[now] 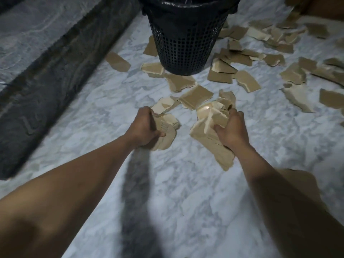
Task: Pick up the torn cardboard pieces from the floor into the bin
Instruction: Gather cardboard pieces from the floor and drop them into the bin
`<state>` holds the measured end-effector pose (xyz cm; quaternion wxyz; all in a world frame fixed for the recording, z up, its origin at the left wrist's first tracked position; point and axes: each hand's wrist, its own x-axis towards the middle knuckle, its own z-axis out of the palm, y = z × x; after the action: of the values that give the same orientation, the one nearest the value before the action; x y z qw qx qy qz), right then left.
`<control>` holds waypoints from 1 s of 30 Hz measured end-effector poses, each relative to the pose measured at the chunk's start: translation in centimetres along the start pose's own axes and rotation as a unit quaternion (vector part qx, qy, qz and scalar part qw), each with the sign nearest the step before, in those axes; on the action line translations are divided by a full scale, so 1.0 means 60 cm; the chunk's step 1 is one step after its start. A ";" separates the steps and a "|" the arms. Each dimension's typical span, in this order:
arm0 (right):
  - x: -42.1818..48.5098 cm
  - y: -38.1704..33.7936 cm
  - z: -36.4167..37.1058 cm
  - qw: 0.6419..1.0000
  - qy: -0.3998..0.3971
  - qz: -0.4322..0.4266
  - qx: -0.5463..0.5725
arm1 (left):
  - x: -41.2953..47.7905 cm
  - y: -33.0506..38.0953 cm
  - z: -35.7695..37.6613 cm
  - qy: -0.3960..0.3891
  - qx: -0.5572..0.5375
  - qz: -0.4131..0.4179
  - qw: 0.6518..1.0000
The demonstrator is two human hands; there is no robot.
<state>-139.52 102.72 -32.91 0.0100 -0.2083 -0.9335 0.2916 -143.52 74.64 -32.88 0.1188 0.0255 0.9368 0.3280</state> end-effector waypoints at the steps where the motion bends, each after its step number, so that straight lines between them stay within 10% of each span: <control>1: 0.015 0.001 0.002 1.000 -0.020 0.004 -0.011 | 0.016 0.012 0.008 -0.007 0.022 0.009 1.000; 7: 0.099 -0.017 0.001 0.984 -0.176 0.010 -0.026 | 0.084 0.037 0.018 -0.072 0.058 -0.018 0.996; 30: -0.215 0.010 -0.037 0.934 -0.265 -0.029 -0.236 | -0.193 0.029 0.038 -0.137 0.153 -0.162 0.965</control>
<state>-127.17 99.28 -30.06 -0.2788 -0.0928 -0.9498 0.1071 -131.80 75.96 -31.14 0.2923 -0.0642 0.9423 0.1503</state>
